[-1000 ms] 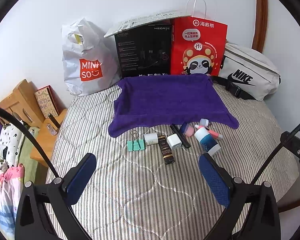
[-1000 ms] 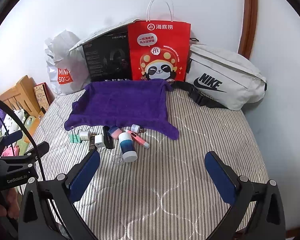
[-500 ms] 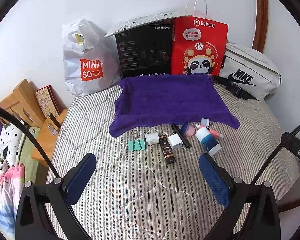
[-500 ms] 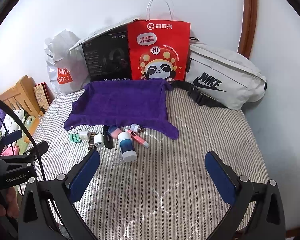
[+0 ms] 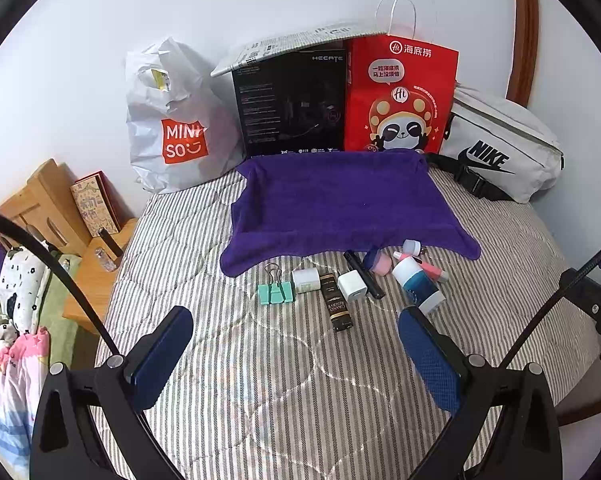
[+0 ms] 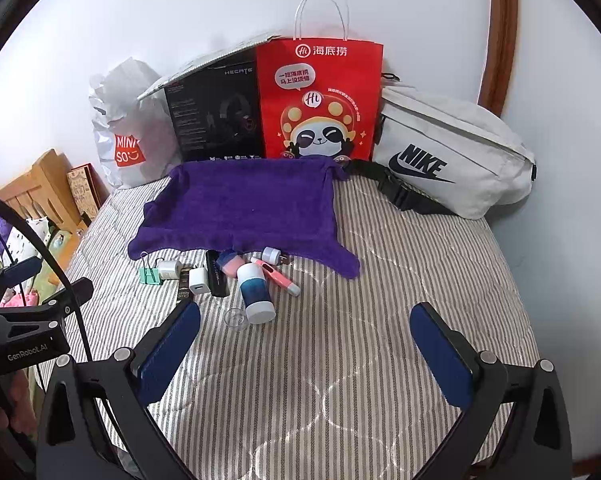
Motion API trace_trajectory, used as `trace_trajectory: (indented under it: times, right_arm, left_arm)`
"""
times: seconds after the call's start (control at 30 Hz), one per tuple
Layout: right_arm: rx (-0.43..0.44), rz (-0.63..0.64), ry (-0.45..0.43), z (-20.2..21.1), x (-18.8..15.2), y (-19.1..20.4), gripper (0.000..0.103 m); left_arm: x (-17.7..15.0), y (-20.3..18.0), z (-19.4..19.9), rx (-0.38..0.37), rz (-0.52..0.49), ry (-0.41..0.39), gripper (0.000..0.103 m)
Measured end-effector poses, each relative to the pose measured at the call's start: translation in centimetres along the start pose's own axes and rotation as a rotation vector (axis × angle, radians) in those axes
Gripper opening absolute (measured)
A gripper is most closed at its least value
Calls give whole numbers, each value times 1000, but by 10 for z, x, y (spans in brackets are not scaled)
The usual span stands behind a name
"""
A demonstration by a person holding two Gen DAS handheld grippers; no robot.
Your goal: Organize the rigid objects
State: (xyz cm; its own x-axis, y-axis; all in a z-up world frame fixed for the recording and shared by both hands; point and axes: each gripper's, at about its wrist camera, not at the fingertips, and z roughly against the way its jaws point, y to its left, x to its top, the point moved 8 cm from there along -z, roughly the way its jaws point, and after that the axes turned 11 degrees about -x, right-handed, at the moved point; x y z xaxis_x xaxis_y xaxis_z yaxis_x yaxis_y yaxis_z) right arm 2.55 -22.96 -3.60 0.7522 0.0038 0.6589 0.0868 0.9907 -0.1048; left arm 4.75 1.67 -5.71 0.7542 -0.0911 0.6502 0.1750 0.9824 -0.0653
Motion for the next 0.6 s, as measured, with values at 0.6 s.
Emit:
trace_trajectory:
  times: [0.6]
  right_arm:
    - [27,-8,28,-37,-2,-5,103]
  left_arm:
    - [-8,30,-56,-21,20,54,103]
